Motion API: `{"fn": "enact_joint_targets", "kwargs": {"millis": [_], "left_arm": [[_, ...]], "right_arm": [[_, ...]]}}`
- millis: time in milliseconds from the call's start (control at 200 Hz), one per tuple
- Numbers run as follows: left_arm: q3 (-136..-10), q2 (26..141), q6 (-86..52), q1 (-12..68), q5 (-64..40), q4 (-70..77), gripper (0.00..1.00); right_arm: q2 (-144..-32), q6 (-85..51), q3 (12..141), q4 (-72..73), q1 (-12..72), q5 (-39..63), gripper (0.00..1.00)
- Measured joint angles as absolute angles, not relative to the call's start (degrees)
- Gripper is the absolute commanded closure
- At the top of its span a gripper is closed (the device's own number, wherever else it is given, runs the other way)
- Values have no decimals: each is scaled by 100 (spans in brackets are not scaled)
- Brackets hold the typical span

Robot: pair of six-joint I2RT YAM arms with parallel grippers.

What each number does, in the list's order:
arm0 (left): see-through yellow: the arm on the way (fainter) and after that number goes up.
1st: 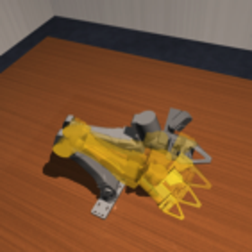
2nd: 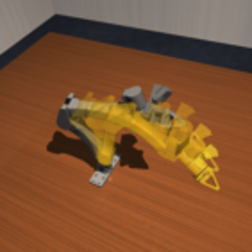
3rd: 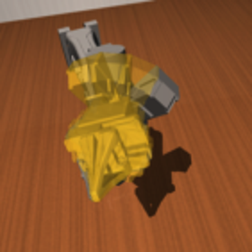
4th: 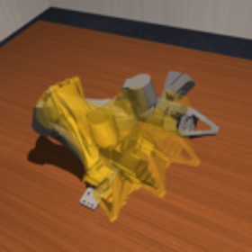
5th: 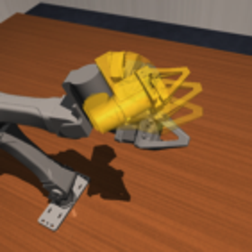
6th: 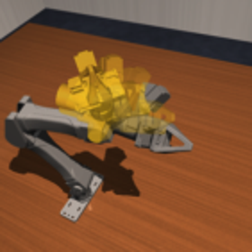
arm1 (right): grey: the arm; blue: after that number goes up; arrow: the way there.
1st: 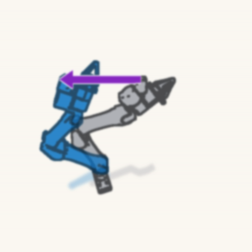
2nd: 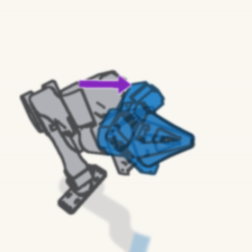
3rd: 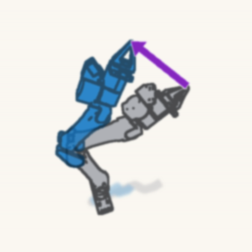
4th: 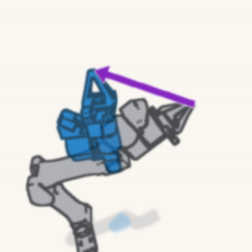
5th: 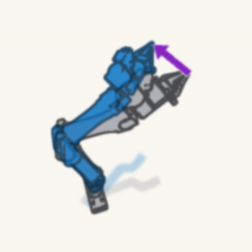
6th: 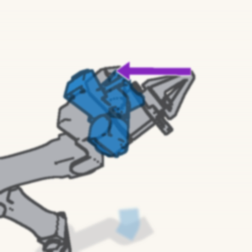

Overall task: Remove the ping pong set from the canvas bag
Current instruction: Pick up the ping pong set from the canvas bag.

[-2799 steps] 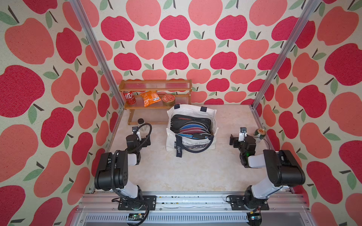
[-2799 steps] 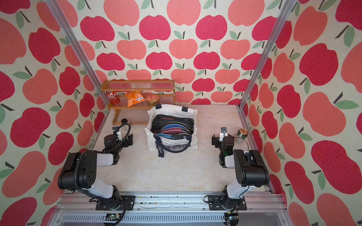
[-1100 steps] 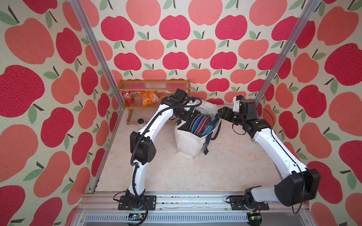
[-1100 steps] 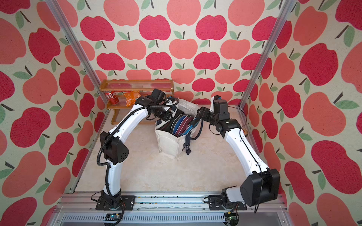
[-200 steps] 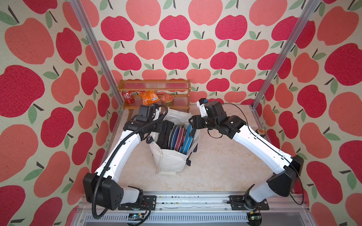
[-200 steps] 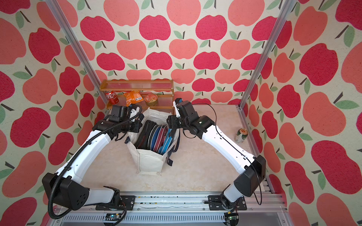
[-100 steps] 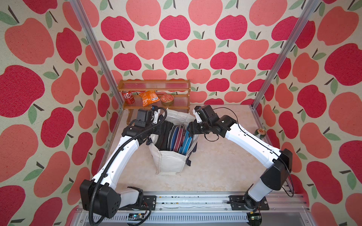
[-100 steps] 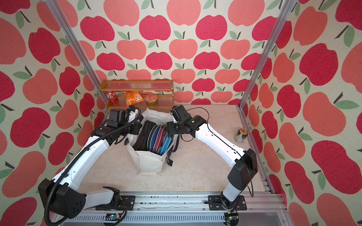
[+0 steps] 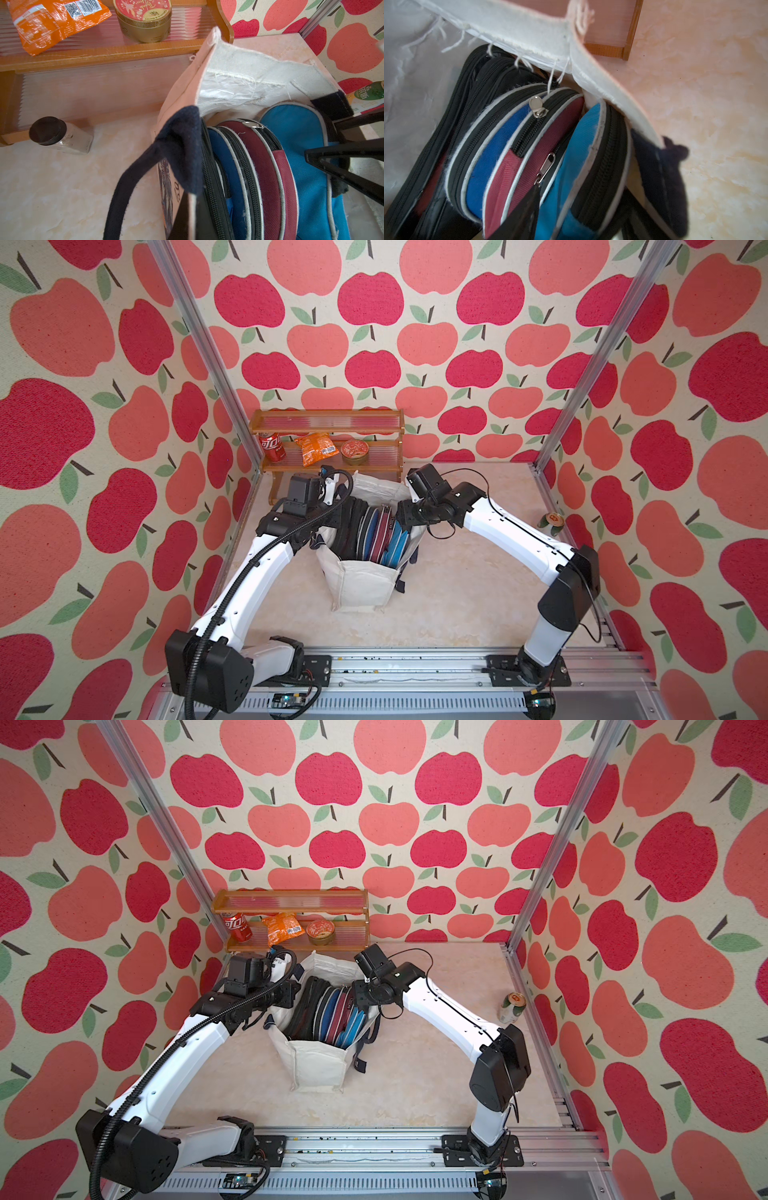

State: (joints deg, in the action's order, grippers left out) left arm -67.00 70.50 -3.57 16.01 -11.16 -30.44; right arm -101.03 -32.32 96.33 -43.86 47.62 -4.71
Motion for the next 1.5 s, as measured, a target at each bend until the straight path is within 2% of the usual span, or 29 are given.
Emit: {"fn": "enact_joint_targets", "kwargs": {"millis": [440, 600, 725, 1036, 1501], "left_arm": [[-6661, 7024, -357, 1627, -1118, -2974, 100], [-6611, 6956, -357, 1627, -1120, -2971, 100], [-6578, 6941, -355, 1627, -1116, -2945, 100], [-6539, 6930, -357, 1634, -1107, -2941, 100], [-6469, 6943, -379, 1634, -1066, -2926, 100]], "right_arm": [[-10451, -3566, 9642, -4115, 4606, -281, 46], [-10606, -3715, 9644, -3997, 4604, -248, 52], [-10676, -3863, 9644, -3944, 4604, -244, 66], [-10685, -4056, 9762, -3933, 4687, -403, 87], [-10685, -3282, 10700, -4434, 4932, -1094, 92]]}}
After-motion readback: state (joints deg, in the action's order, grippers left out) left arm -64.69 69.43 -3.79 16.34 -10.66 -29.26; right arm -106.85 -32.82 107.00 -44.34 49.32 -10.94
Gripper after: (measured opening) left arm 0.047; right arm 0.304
